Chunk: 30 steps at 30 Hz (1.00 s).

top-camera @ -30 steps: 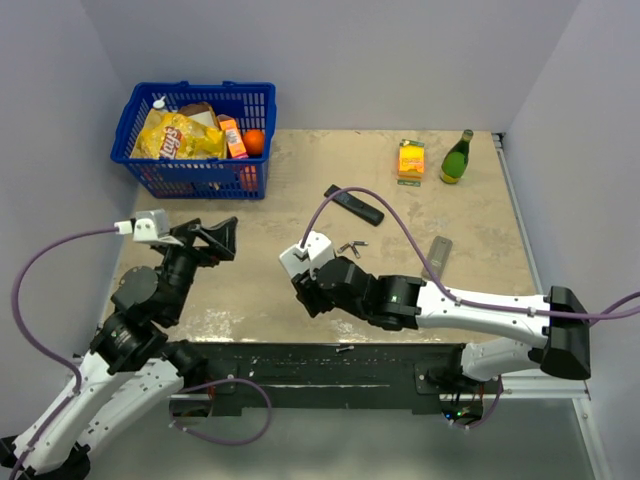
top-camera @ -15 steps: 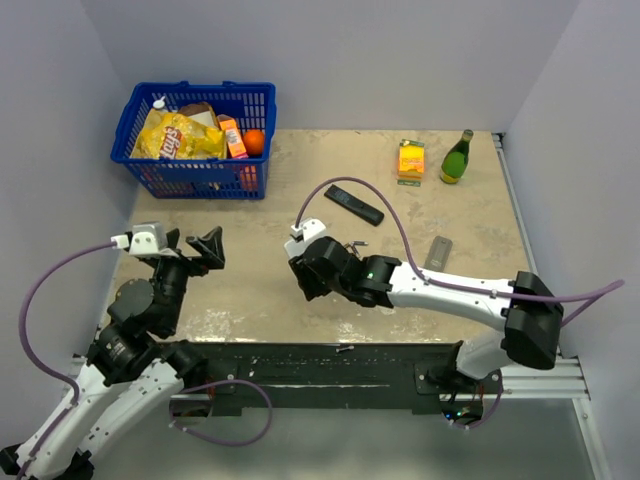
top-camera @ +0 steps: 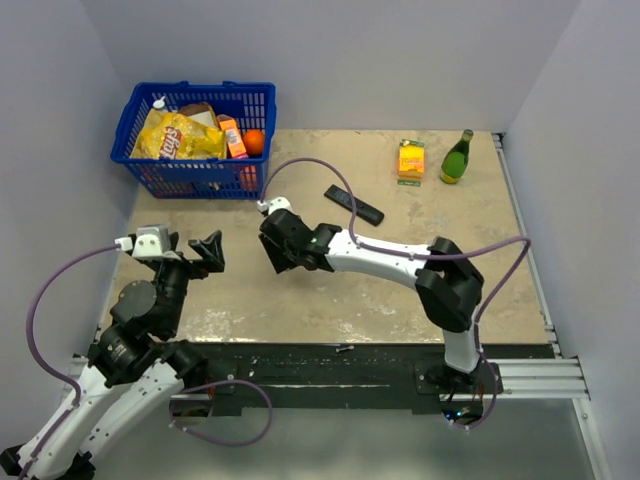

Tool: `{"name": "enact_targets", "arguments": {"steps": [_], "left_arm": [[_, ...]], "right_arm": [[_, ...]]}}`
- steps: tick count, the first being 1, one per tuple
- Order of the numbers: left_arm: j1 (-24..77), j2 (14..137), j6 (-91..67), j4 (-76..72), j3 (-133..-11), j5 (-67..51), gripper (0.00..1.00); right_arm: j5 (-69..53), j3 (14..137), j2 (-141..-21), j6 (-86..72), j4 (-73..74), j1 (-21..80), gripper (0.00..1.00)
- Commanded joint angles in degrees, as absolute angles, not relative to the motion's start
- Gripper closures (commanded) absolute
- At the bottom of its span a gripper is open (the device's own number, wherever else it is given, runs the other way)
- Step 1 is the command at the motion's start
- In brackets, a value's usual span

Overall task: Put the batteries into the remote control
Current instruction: Place the remote control at the center of the board.

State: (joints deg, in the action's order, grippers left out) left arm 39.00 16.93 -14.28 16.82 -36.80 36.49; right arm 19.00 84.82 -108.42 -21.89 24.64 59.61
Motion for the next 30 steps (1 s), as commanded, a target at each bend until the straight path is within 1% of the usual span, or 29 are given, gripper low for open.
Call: {"name": "enact_targets", "arguments": {"steps": [1, 5, 8, 9, 12, 16, 20, 22, 25, 26, 28, 29, 30], "left_arm": [[38.3, 15.8, -12.8, 16.5, -36.3, 37.3, 0.0], [38.1, 16.0, -12.8, 16.7, -36.2, 36.5, 0.0], [38.1, 16.2, -12.9, 16.8, -36.2, 35.9, 0.0], [38.0, 16.2, -13.0, 16.9, -36.1, 35.8, 0.0], [37.7, 16.1, -13.0, 16.8, -36.1, 35.6, 0.0], [37.5, 15.9, -13.1, 17.0, -36.0, 35.2, 0.0], [37.2, 15.8, -13.1, 16.9, -36.0, 34.8, 0.0], [37.1, 15.8, -13.1, 16.9, -36.0, 34.6, 0.0], [36.9, 15.9, -13.1, 16.8, -35.9, 34.5, 0.0], [36.8, 15.9, -13.1, 16.8, -35.9, 34.5, 0.0], [36.7, 16.1, -13.1, 16.7, -35.9, 34.3, 0.0], [36.6, 16.3, -13.1, 16.7, -35.9, 34.1, 0.0], [36.3, 16.3, -13.1, 16.5, -35.9, 33.9, 0.0]], "right_arm": [[21.3, 92.1, -113.1, -21.9, 25.3, 58.6, 1.0], [22.9, 99.4, -119.1, -22.8, 25.9, 58.4, 1.0], [23.8, 102.3, -122.4, -24.2, 26.1, 57.7, 1.0], [23.9, 102.9, -123.3, -24.3, 26.0, 57.4, 0.97], [25.1, 106.1, -126.8, -25.0, 28.1, 56.6, 0.96], [22.9, 108.5, -130.0, -24.4, 28.9, 56.1, 0.92], [20.9, 110.1, -132.8, -23.8, 29.0, 55.6, 0.78], [20.7, 110.7, -134.1, -23.5, 29.0, 55.6, 0.74], [20.5, 111.3, -134.7, -23.0, 29.0, 55.5, 0.61], [20.1, 111.4, -134.7, -22.9, 28.9, 55.5, 0.52], [20.2, 111.3, -134.2, -22.7, 28.9, 55.4, 0.45], [20.2, 111.1, -133.9, -22.6, 28.8, 55.4, 0.39], [20.2, 110.9, -133.4, -22.2, 28.8, 55.4, 0.36]]}}
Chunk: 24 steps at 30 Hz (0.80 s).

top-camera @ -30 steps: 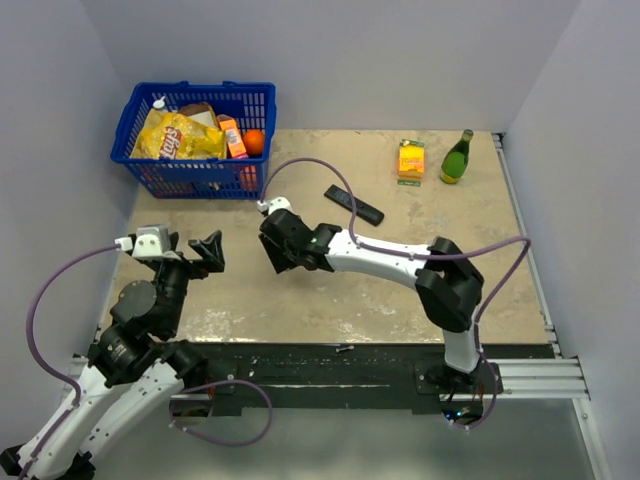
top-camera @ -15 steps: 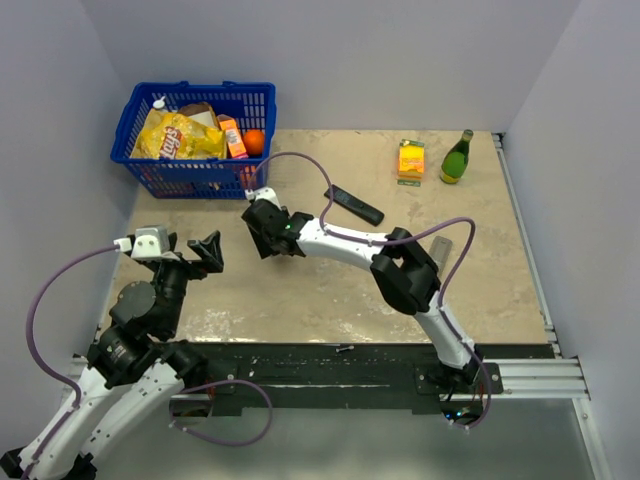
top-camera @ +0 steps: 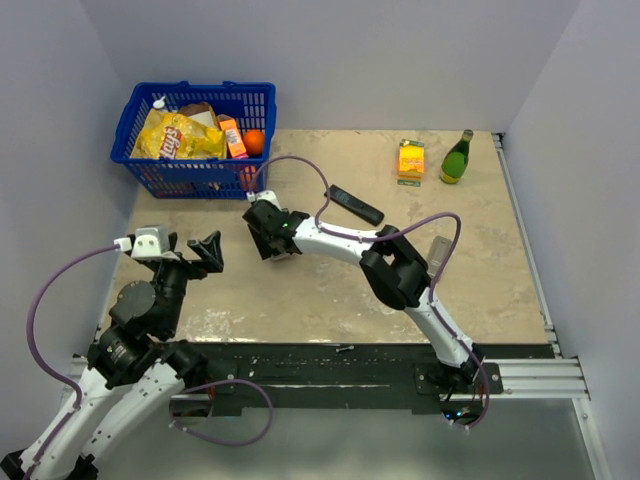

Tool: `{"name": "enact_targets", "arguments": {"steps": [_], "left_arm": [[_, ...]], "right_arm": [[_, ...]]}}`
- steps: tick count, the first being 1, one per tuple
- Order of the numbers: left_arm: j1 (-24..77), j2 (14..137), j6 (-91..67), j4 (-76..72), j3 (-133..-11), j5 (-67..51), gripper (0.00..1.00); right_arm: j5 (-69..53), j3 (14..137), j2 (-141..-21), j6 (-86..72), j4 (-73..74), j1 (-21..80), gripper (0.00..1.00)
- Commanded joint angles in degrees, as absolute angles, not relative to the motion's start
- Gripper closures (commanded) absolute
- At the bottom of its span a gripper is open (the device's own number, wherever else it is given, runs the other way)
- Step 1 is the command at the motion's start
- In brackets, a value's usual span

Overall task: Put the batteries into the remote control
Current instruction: Place the remote control at the center of the board, then pick up the remote control from the center of the board.

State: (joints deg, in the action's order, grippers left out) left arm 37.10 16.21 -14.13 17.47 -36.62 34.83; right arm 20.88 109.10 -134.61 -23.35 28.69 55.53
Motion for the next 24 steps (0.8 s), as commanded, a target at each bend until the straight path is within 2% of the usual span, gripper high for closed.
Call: {"name": "enact_targets", "arguments": {"steps": [1, 2, 5, 11, 17, 24], "left_arm": [[36.2, 16.3, -13.1, 16.6, -35.9, 33.6, 0.0], [35.9, 16.6, -13.1, 16.4, -35.9, 33.4, 0.0], [35.5, 16.8, -13.1, 16.4, -35.9, 32.7, 0.0], [34.8, 16.9, -13.2, 16.2, -35.9, 31.6, 0.0], [34.6, 16.9, -13.1, 16.0, -35.9, 31.2, 0.0], [34.5, 16.7, -13.1, 15.8, -35.7, 30.8, 0.0]], "right_arm": [[20.1, 110.7, -132.5, -21.9, 28.8, 55.4, 0.32], [20.0, 110.6, -132.0, -21.7, 28.8, 55.4, 0.27], [19.8, 109.8, -129.4, -20.7, 29.1, 55.3, 0.19], [20.6, 104.4, -119.8, -14.9, 27.2, 55.0, 0.11], [20.1, 97.1, -111.9, -6.4, 26.2, 49.3, 0.08], [14.3, 91.1, -107.9, -0.3, 24.7, 37.0, 0.07]]}}
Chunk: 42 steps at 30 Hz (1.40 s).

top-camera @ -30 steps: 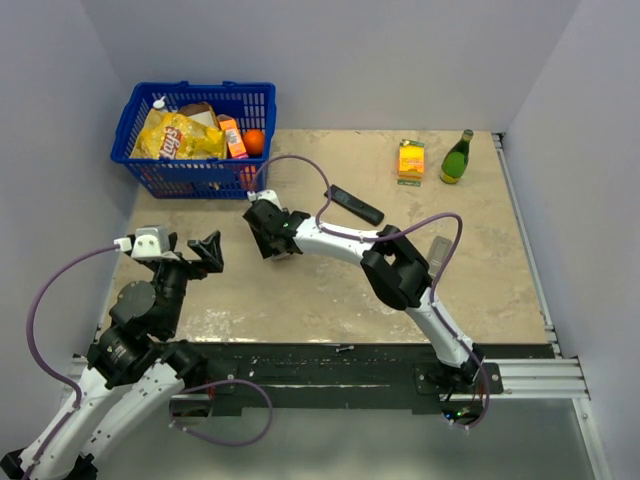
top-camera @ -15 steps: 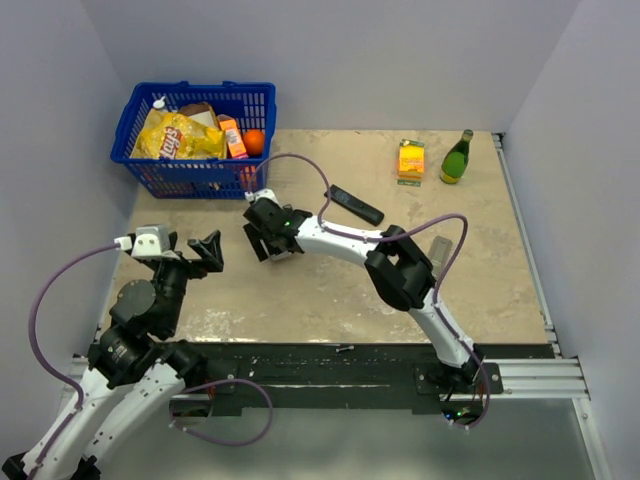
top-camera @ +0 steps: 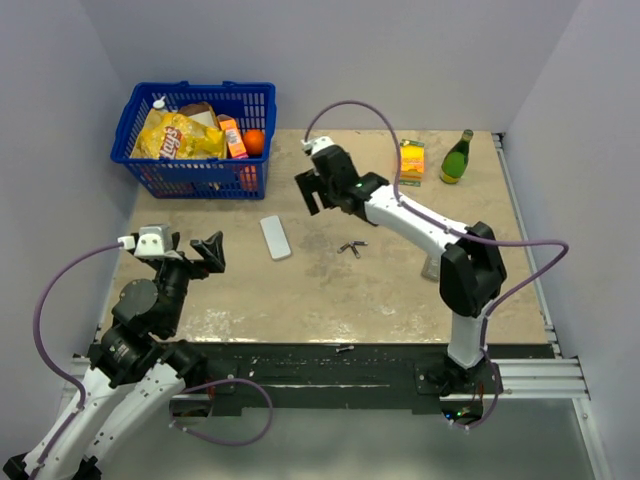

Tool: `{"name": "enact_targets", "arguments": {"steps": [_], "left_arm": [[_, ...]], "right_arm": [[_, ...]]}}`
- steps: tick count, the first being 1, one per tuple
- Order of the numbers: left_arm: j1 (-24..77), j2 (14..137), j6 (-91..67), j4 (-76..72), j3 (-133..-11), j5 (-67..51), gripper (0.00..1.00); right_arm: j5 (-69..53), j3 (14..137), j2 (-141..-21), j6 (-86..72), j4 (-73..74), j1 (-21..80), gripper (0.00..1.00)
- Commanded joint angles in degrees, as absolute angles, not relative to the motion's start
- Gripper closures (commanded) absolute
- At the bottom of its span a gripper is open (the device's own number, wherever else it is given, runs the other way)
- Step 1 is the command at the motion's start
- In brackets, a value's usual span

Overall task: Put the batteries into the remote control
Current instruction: Pick up the remote control from the center of the board.

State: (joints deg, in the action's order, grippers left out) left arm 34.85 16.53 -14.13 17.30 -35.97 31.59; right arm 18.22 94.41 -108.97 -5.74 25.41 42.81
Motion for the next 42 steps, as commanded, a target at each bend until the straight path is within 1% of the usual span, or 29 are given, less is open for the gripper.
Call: {"name": "enact_targets", "arguments": {"steps": [1, 5, 11, 20, 31, 34, 40, 42], "left_arm": [[34.4, 16.8, -13.0, 15.7, -35.7, 30.6, 0.0], [34.3, 17.1, -13.0, 15.7, -35.7, 30.2, 0.0], [34.1, 17.1, -13.0, 15.6, -35.6, 30.0, 0.0], [33.6, 17.5, -12.9, 15.5, -35.5, 29.4, 0.0], [32.9, 18.5, -12.8, 14.9, -35.5, 28.0, 0.0], [32.4, 18.5, -12.8, 14.8, -35.5, 27.3, 0.0], [31.3, 18.5, -12.9, 14.3, -35.5, 25.1, 0.0], [31.1, 18.5, -13.1, 14.3, -35.6, 24.3, 0.0]], "right_arm": [[13.8, 90.1, -107.5, -0.4, 24.4, 36.0, 0.07], [10.8, 88.4, -107.1, 2.5, 24.0, 30.3, 0.06], [7.1, 86.7, -107.0, 3.6, 24.3, 25.9, 0.06], [4.0, 86.1, -110.2, 6.7, 24.4, 23.9, 0.07], [4.0, 87.5, -115.1, 6.9, 24.3, 22.9, 0.11], [5.7, 87.1, -114.6, 4.9, 25.3, 22.8, 0.11], [16.3, 80.3, -106.7, -8.3, 27.9, 21.3, 0.09], [17.8, 77.2, -102.9, -13.3, 29.8, 20.4, 0.08]]}}
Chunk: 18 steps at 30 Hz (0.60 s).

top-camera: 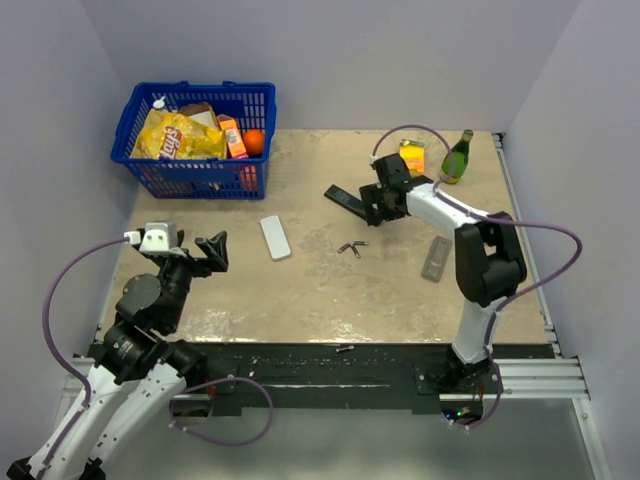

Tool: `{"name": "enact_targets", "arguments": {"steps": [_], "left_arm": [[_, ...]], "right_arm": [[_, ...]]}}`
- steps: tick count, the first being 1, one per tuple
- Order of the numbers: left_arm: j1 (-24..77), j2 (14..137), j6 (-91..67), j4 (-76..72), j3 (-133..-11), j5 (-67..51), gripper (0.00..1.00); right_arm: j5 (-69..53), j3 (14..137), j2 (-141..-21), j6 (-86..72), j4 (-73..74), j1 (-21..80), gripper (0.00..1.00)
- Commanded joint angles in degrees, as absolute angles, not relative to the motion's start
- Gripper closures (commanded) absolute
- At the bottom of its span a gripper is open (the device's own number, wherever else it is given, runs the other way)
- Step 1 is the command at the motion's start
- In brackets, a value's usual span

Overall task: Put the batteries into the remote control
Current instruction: Pick up the remote control from the center of the board.

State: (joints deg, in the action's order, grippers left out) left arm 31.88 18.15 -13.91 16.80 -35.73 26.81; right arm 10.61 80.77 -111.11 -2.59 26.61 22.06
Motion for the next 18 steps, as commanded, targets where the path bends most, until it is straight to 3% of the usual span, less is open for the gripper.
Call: {"name": "enact_targets", "arguments": {"steps": [1, 9, 18], "left_arm": [[30.9, 18.5, -13.1, 14.3, -35.6, 24.0, 0.0], [30.8, 17.5, -13.4, 14.1, -35.4, 21.5, 0.0], [31.0, 17.1, -13.7, 13.4, -35.1, 19.5, 0.0]], "right_arm": [[19.1, 76.2, -101.4, -14.8, 30.6, 19.6, 0.07], [26.7, 64.4, -88.6, -27.4, 34.9, 15.2, 0.02], [16.8, 56.1, -87.6, -29.2, 32.0, 6.9, 0.03]]}}
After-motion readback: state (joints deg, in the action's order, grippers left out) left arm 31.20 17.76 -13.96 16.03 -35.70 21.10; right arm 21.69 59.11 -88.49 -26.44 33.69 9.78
